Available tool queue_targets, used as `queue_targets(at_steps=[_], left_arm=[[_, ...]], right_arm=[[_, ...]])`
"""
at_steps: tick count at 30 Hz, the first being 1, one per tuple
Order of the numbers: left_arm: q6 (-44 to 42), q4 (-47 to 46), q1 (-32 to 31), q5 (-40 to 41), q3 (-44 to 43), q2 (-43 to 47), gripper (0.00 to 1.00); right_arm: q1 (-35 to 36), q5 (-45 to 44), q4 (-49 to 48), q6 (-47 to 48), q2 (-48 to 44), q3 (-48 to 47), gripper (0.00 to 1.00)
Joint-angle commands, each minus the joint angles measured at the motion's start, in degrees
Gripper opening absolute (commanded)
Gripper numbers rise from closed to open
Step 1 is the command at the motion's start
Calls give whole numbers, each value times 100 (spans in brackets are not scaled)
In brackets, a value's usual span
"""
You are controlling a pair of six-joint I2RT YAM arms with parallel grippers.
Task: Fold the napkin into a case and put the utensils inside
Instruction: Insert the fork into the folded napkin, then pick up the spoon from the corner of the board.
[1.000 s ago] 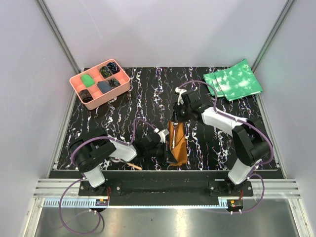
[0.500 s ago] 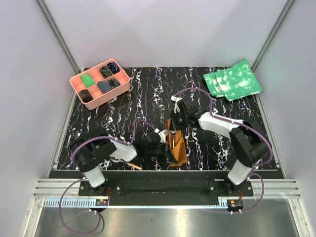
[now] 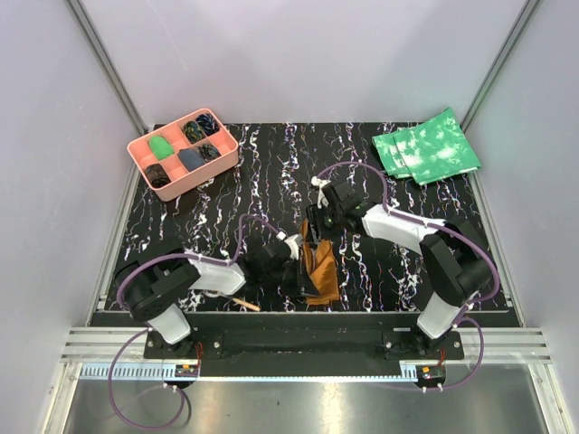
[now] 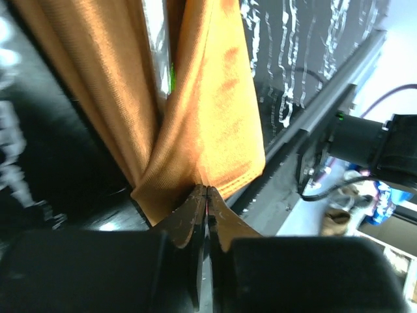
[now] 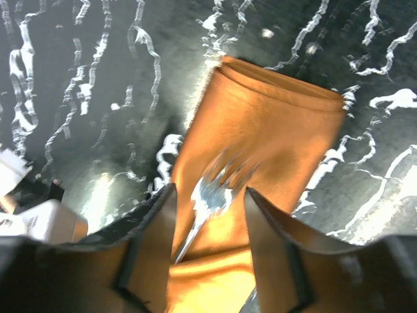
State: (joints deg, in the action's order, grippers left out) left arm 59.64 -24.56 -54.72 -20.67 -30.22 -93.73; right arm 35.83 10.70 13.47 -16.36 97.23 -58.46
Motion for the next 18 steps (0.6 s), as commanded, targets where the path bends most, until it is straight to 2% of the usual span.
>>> queue_targets(at_steps=[1,4,5,6,10,11,12,14,15,18], left_arm=[[-435,652,49,502,-81,504,13],[-479,977,93,660,-2,942,31],[-497,1101,119,730,33,1110,40],[-523,1276,189,783,42,1303,43],[-559,3146,391,1510,25,2794,55],[-489,3611,575,1669,-19,3025,65],[-210,4695,681,1862,-132,3410,67],[213,5720,1049,2417,-204,3686,71],[754,6630,1164,2627,-273,3861,71],[1530,7690,1455,2560,-388,3872,70]], right_arm=[[82,492,278,203,172,-753,58],[82,548,542,335,331,-1211,63],[73,495,594,379,323,-1325,68],[47,399,769,457,305,-1387,70],[-111,-550,1314,415,-168,-1511,76],[-164,-708,1551,319,-265,-1493,78],[-173,-1005,1657,239,-457,-1476,79],[-173,-1200,1868,-84,-626,-1371,81],[-173,-1219,1904,-191,-748,-1327,81],[-173,-1149,1957,-517,-898,-1116,82]])
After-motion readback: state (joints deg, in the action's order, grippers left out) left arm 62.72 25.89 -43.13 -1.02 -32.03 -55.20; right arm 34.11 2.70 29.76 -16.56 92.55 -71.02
